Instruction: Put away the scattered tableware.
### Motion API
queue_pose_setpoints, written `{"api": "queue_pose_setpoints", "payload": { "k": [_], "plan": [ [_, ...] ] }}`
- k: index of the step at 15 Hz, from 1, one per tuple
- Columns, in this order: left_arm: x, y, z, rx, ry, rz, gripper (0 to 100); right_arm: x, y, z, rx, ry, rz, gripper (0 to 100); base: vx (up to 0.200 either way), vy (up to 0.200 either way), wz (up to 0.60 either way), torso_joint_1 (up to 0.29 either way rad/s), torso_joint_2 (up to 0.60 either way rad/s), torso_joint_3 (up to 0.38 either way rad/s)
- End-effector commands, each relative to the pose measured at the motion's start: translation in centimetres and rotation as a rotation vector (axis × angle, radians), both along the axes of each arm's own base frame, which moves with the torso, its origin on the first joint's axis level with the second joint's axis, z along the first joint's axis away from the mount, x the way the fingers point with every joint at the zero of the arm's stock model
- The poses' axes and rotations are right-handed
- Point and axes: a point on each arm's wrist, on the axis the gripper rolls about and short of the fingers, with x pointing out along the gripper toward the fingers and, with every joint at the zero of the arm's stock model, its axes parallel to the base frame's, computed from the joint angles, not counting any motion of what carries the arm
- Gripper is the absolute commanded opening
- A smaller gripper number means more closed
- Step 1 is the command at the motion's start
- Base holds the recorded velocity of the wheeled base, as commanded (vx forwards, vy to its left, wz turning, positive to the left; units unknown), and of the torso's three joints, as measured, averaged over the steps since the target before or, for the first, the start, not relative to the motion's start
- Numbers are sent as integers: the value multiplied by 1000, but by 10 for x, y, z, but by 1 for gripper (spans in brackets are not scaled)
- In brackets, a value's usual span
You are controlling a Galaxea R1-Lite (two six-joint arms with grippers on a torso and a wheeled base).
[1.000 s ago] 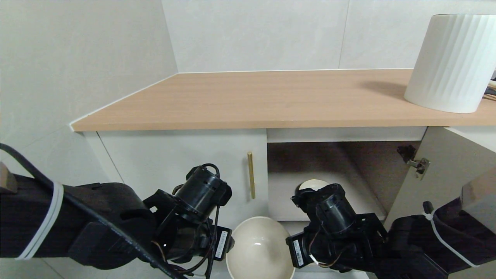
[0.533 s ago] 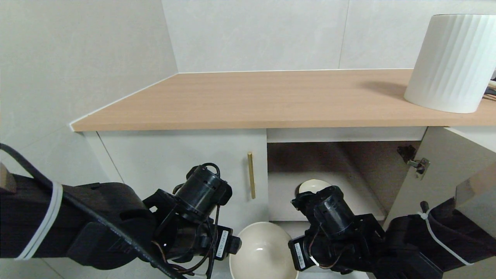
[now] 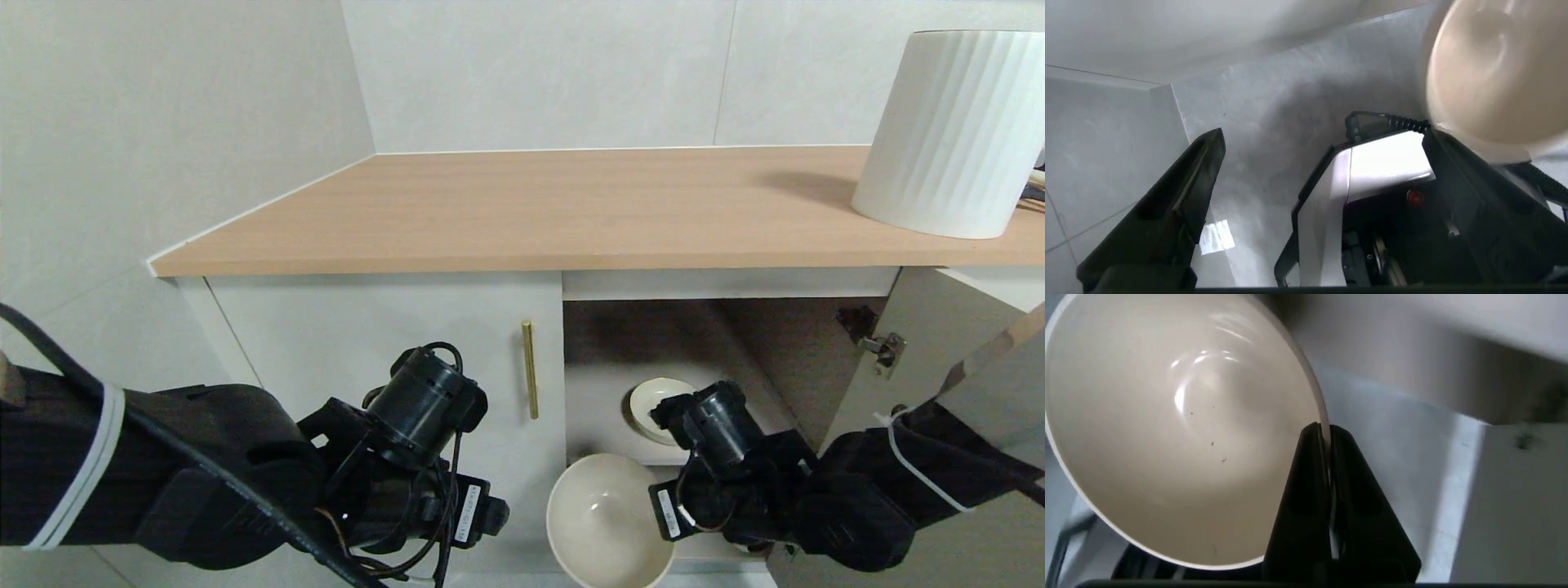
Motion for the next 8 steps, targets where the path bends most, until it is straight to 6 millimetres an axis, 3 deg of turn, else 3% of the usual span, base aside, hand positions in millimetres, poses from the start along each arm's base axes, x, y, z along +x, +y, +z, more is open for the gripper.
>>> {"api": "queue_pose_setpoints", "payload": {
  "k": [1,8],
  "plan": [
    [-1,1,2,-5,-6,0,100,29,-21,-6,7,-4,-107,0,0,0,0,0,0,0],
    [-1,1,2,-6,-7,0,100,84,-46,8,234,-92,-398,0,0,0,0,0,0,0]
  ]
}}
